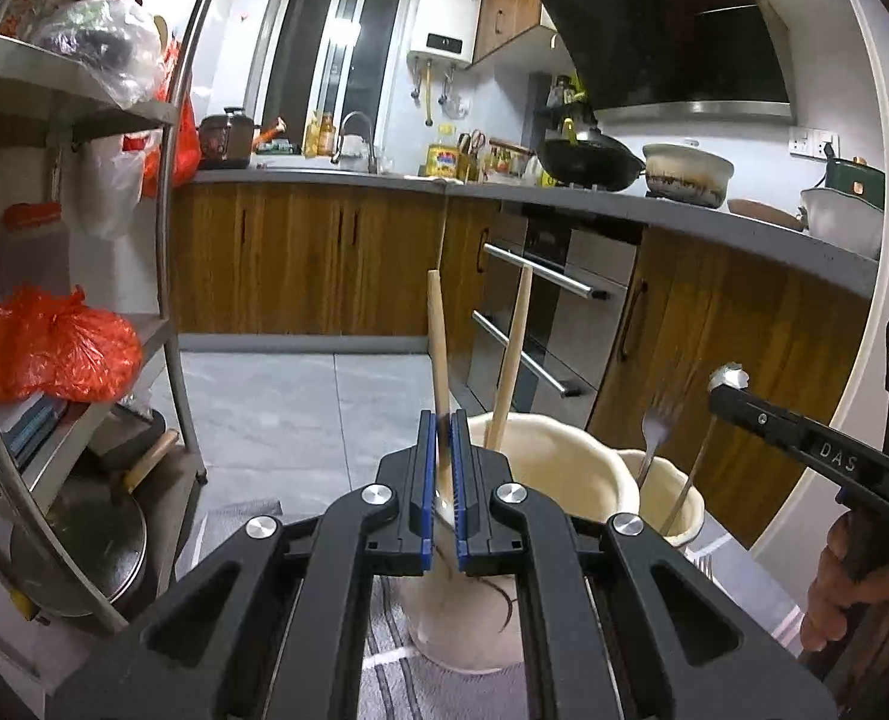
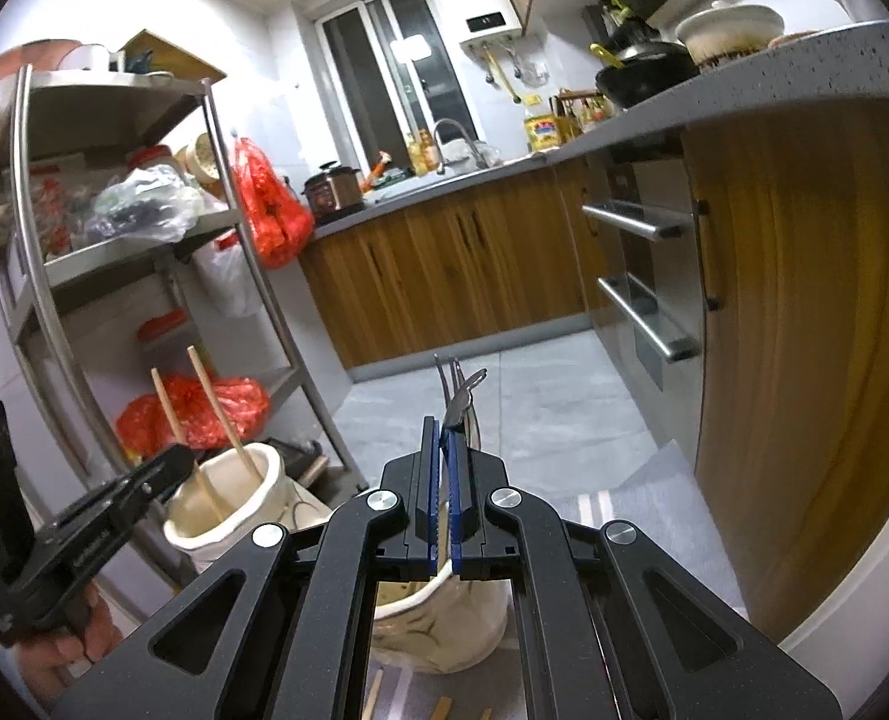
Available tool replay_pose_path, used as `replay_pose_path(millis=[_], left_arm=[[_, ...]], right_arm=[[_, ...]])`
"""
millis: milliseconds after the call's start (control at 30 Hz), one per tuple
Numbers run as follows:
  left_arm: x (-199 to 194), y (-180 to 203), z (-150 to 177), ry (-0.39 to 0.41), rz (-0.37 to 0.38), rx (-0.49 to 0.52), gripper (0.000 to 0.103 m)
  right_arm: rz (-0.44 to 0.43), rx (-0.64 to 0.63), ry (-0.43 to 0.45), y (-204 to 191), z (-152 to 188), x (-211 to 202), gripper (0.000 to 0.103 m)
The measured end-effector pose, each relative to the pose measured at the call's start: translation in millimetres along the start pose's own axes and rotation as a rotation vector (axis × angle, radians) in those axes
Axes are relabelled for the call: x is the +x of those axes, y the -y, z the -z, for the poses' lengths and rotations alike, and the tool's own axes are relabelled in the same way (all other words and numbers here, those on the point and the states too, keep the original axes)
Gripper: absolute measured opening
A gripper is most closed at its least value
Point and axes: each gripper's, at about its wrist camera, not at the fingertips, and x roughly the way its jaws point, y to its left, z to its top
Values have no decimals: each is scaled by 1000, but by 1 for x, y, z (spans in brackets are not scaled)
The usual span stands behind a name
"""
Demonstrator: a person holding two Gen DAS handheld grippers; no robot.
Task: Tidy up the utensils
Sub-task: 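Lower the chopstick into the tall compartment with left while right drops spoon into small compartment, then withdraw both open tools from the holder back toward the loose utensils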
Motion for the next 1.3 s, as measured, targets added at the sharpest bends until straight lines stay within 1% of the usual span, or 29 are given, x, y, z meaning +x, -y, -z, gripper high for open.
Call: replay_pose_path(millis=[367,567,600,633,667,700,733,767,833,867,900,967,1000,1033,1067,1100,1133,1167,1200,1300], left_arm=[[-2,4,0,-7,-26,35,5],[-7,6,-3,5,-45,50,8],[-9,5,-4,7,-45,48,16],[-10,5,-4,12,-47,46,27],[-12,5,-4,20,-47,43,32],[-14,5,-4,26,-48,42,36],[-15,5,-5,30,-50,44,37],[-17,5,-5,33,-52,47,38],[-22,6,-6,42,-49,47,49],[-24,6,-6,47,-46,46,52],[-25,6,-6,49,-45,46,55],[-30,7,-6,56,-44,51,60],[-33,8,-5,59,-44,53,66],[-36,9,-5,65,-45,55,73],[-41,9,-5,76,-44,57,77],[-45,10,-5,83,-41,58,83],[-48,11,-5,88,-38,59,90],[-50,11,-5,91,-37,59,93],[-53,12,-4,93,-36,59,96],[-58,14,-1,91,-39,60,97]], right_arm=[[17,8,-14,2,3,0,4],[21,11,-18,4,4,-1,5],[24,9,-18,4,4,-1,5],[25,11,-20,5,4,-1,6],[27,13,-20,6,4,-2,8],[30,15,-17,6,5,-4,16],[32,18,-9,7,4,-7,25],[32,21,2,8,4,-10,29],[37,22,15,9,4,-16,40],[41,22,21,9,3,-19,43],[47,23,30,10,3,-23,50],[55,30,48,13,5,-31,61],[56,32,51,14,5,-34,67],[60,32,53,15,6,-37,70],[63,30,55,16,7,-40,77],[63,29,56,17,7,-42,84],[62,27,56,18,8,-45,94],[65,26,58,19,10,-48,98],[68,22,57,19,11,-50,98],[99,-4,35,19,15,-54,98]])
